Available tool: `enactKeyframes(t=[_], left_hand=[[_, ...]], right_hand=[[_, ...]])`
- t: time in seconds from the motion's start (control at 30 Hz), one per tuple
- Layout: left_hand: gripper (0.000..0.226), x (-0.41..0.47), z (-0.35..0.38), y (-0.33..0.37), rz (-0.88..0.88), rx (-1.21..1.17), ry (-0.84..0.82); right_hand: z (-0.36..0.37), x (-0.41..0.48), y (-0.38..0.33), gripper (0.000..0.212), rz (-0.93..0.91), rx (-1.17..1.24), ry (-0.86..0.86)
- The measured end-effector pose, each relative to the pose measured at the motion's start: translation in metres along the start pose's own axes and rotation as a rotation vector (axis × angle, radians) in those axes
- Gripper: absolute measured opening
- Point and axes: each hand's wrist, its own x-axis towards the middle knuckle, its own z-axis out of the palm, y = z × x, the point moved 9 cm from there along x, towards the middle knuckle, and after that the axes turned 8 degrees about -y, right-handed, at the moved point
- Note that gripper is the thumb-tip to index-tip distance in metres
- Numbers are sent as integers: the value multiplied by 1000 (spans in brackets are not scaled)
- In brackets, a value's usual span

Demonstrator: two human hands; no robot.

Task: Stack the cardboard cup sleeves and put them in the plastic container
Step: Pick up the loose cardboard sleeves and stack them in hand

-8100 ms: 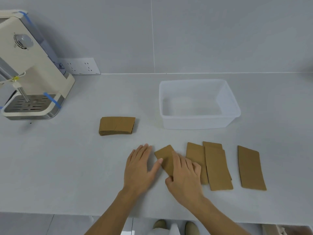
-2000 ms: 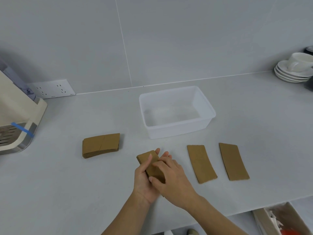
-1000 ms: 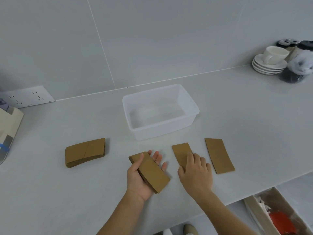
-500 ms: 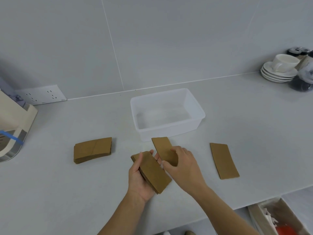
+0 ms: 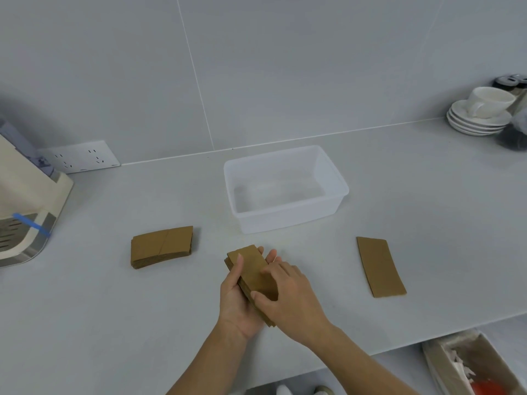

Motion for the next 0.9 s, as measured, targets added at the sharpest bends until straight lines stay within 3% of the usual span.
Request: enactKeyframes(t=[0.5,0.63,0.9], left_hand=[[50,5,0,-23,-30,28,110],[46,14,9,-30,-25,-5,101],[46,30,20,-58,-71,3,102]], right_hand=[[-15,-8,22,41,11,47,-153],[-59,-12,52,34,111,114,27],[-126,-33,128,57,391,-258,352]])
